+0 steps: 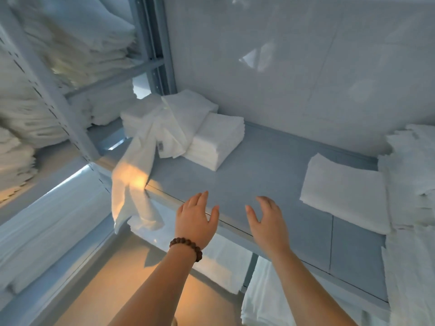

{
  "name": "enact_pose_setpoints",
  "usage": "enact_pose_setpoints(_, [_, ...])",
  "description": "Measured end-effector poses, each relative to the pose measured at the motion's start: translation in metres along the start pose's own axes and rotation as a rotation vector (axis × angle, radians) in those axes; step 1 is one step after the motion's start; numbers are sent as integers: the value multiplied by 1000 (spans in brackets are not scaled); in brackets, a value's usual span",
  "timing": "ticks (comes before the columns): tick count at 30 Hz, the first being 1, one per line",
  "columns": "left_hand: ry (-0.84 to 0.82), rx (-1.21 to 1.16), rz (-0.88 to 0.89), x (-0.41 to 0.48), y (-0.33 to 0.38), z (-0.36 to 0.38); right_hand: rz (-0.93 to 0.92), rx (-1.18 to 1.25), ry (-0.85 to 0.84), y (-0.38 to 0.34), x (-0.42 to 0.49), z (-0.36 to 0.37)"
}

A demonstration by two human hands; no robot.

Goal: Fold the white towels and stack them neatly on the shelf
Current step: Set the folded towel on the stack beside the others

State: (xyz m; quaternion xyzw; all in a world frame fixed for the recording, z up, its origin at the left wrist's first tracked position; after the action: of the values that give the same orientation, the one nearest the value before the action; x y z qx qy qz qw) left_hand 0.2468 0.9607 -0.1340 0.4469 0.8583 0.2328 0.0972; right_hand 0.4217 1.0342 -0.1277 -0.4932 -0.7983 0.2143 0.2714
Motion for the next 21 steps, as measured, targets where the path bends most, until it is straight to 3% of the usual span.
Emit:
enact_pose_setpoints(9, [66, -36, -117, 37, -66, -39, -106, 7, -71, -63, 29, 57])
enact_pose_setpoints(21, [68, -146, -56, 161, -176, -99, -66, -21, -114, -169, 112, 195])
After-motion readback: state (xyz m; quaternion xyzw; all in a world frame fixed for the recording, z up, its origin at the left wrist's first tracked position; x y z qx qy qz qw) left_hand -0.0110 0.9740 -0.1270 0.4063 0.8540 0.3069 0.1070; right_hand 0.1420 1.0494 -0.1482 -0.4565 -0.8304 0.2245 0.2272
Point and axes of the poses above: each hand's wrist, its own x-axis towards the middle knuckle, its own z-axis out of the palm, y = z × x, the point moved 3 cm from there along x, towards the middle knuckle, and after that the axes turned 8 degrees about -z, right-handed, at the moved point
